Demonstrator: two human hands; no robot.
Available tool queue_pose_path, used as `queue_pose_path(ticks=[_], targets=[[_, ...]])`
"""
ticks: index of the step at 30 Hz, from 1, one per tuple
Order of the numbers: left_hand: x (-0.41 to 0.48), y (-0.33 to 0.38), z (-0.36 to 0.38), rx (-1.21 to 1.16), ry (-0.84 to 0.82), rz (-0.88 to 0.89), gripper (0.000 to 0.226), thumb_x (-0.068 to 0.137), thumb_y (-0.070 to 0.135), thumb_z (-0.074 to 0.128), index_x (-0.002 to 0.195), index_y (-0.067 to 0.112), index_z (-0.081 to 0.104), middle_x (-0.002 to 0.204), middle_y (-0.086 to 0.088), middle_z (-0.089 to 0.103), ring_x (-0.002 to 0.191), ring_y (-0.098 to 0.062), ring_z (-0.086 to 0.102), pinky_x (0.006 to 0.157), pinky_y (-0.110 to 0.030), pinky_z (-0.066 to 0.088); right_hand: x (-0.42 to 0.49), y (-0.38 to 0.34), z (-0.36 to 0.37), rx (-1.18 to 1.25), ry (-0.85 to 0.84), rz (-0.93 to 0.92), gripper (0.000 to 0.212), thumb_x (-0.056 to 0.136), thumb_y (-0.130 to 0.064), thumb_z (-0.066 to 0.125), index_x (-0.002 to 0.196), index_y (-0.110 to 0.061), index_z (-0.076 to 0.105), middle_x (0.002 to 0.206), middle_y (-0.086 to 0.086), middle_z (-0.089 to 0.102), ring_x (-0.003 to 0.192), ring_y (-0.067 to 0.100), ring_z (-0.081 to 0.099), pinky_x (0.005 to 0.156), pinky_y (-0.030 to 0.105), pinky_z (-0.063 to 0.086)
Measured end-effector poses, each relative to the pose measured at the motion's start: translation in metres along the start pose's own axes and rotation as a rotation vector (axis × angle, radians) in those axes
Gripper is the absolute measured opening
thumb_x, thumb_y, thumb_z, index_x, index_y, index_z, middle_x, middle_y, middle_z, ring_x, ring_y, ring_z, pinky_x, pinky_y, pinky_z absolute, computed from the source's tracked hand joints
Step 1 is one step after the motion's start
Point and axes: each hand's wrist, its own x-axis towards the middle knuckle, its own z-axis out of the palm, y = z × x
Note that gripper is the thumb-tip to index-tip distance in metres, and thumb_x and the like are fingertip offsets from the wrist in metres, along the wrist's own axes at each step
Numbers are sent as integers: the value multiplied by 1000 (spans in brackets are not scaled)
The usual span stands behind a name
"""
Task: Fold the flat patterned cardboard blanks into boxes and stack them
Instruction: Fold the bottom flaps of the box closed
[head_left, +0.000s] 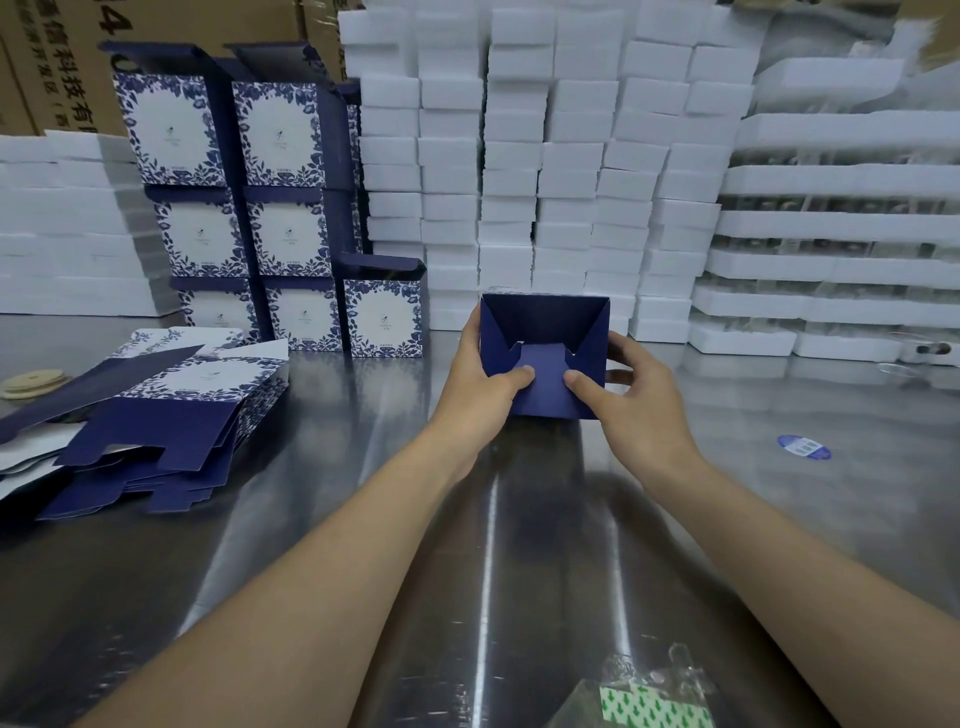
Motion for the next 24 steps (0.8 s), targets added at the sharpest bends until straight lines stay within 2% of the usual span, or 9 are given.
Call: queue_pose_path(ticks=[4, 7, 11, 14, 16, 19, 22, 24], targets=[[-3, 3, 2, -14, -1, -7, 70, 95, 7, 71, 149, 44, 46, 128, 18, 70, 117, -11, 70, 105, -46, 57, 0, 1, 0, 6, 11, 3, 53, 96, -24, 77, 145, -27, 58, 131, -14, 67, 108, -7, 61, 72, 7, 52], [-3, 7, 4, -31, -34, -28, 64, 93, 8, 67, 139, 49, 52, 124, 17, 73, 117, -14, 70, 106, -45, 56, 1, 1, -1, 23, 21, 3, 52, 95, -23, 78, 143, -27, 59, 129, -15, 67, 106, -11, 60, 73, 7, 51], [-4, 5, 6, -4, -47, 20, 65, 98, 8, 69, 150, 40, 46, 132, 16, 70, 121, -9, 68, 108, -43, 55, 2, -1, -5, 73, 32, -1, 53, 91, -22, 84, 133, -40, 57, 120, -26, 65, 95, -10, 64, 71, 13, 54], [-4, 1, 5, 16, -5, 70, 62, 102, 13, 69, 153, 38, 44, 134, 21, 66, 121, -4, 67, 109, -44, 55, 2, -2, -4, 89, 21, -17, 55, 89, -25, 86, 127, -49, 54, 119, -26, 64, 93, -10, 64, 69, 13, 55], [-3, 1, 4, -1, 19, 60, 64, 101, 13, 70, 154, 38, 44, 134, 20, 67, 121, -6, 68, 108, -45, 55, 1, -2, -3, 85, 9, -22, 56, 89, -28, 85, 128, -51, 53, 120, -25, 63, 93, -10, 64, 69, 14, 55], [-1, 2, 3, -3, 45, 57, 68, 99, 11, 72, 156, 36, 44, 139, 14, 67, 123, -11, 67, 108, -47, 55, 2, -3, -2, 93, 7, -2, 55, 91, -34, 83, 137, -47, 55, 124, -21, 63, 95, -7, 66, 76, 20, 58], [-1, 3, 1, 26, 48, 70, 69, 99, 11, 71, 156, 38, 43, 140, 14, 66, 125, -9, 66, 109, -45, 55, 1, -8, -2, 164, 10, 86, 52, 93, -50, 77, 140, -43, 55, 128, -14, 64, 101, 2, 70, 85, 35, 62], [-1, 2, 0, 46, 50, 73, 72, 100, 14, 71, 158, 42, 40, 140, 16, 65, 122, -5, 66, 107, -40, 56, 0, -15, -2, 272, 1, 188, 49, 95, -61, 69, 138, -39, 58, 127, -12, 68, 100, 4, 73, 75, 31, 63]])
